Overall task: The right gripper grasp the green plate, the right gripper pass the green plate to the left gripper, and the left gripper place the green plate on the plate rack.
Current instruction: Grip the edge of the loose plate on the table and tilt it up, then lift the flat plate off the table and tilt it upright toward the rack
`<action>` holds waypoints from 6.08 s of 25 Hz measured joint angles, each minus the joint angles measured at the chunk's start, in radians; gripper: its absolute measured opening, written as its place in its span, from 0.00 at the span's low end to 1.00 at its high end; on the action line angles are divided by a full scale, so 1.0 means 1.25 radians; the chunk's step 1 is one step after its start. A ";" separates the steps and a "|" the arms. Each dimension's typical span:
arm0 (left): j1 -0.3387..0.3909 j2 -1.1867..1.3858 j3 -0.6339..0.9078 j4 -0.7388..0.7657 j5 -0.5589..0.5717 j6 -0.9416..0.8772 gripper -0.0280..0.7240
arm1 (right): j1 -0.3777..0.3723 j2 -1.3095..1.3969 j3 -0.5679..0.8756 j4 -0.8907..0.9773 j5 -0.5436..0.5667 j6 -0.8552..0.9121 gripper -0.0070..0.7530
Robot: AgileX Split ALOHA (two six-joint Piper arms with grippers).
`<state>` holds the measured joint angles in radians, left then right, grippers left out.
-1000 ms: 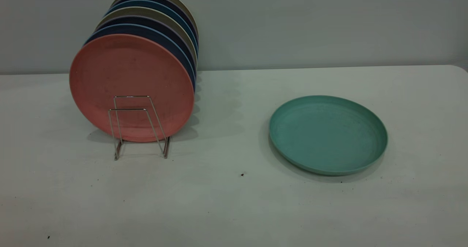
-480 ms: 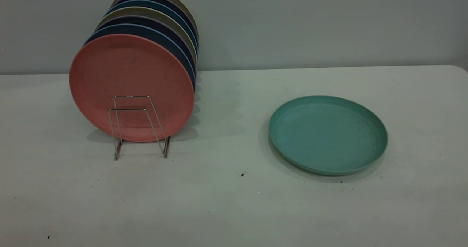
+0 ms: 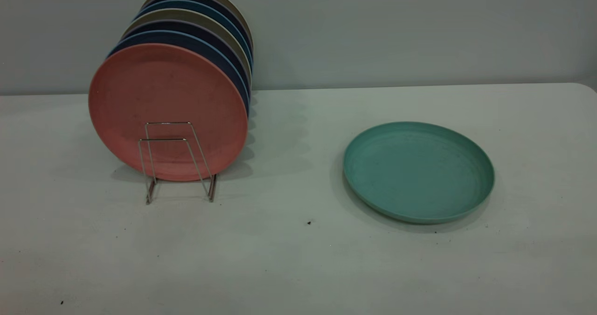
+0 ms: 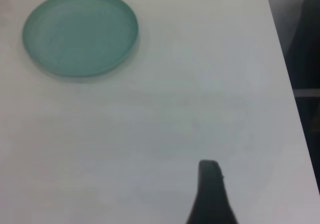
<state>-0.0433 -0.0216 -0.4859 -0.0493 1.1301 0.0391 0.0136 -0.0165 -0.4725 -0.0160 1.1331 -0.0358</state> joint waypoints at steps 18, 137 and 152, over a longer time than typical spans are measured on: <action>0.000 0.008 -0.011 -0.066 -0.109 0.000 0.70 | 0.002 0.034 -0.016 0.013 -0.044 -0.015 0.75; 0.000 0.889 -0.014 -0.819 -0.389 0.586 0.70 | -0.077 1.759 -0.543 1.048 -0.387 -0.960 0.03; 0.000 1.194 -0.034 -1.126 -0.422 0.867 0.70 | 0.041 1.759 -0.547 1.054 -0.307 -0.945 0.03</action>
<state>-0.0433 1.4706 -0.5286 -1.4574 0.6027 1.1230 0.0648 2.1819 -1.1560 1.3012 0.7498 -1.2173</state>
